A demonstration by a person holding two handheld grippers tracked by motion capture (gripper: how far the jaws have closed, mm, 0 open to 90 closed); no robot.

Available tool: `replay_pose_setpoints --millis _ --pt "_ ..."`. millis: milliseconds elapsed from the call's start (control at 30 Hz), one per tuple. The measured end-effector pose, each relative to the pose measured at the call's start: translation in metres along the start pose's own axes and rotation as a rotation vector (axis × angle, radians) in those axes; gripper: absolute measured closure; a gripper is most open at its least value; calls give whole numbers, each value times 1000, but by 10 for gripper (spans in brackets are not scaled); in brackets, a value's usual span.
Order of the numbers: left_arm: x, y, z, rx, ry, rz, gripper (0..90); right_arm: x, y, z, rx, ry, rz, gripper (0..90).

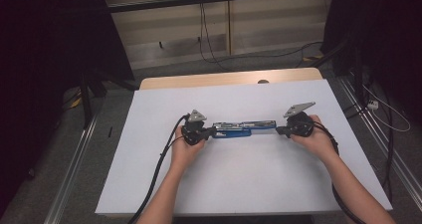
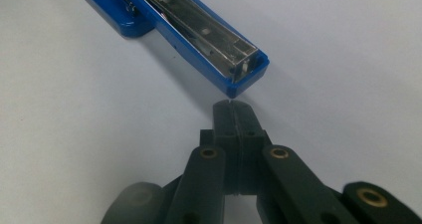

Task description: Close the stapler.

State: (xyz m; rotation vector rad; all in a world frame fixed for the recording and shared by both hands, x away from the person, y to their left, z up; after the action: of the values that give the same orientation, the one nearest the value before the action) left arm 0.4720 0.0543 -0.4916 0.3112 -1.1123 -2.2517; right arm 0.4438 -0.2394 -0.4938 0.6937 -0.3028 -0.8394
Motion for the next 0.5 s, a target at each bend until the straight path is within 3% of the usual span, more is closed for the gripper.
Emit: replay_pose_setpoints --millis 500 --pt "1 0 0 -1 -9 0 900 0 1 -2 7 3 -2 900"
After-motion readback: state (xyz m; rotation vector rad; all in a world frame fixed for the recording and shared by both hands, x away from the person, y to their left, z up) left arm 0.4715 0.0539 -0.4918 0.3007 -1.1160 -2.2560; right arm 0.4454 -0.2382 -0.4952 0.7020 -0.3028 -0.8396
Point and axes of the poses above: each handheld gripper's, and its own axes: z roughly backward along the jaws, y roughly out of its top, x roughly to its right, the point moved 6 cm from there along -z, roughly forward along the jaws, and after that the axes turned 3 degrees about -z, right-handed, at the moved point
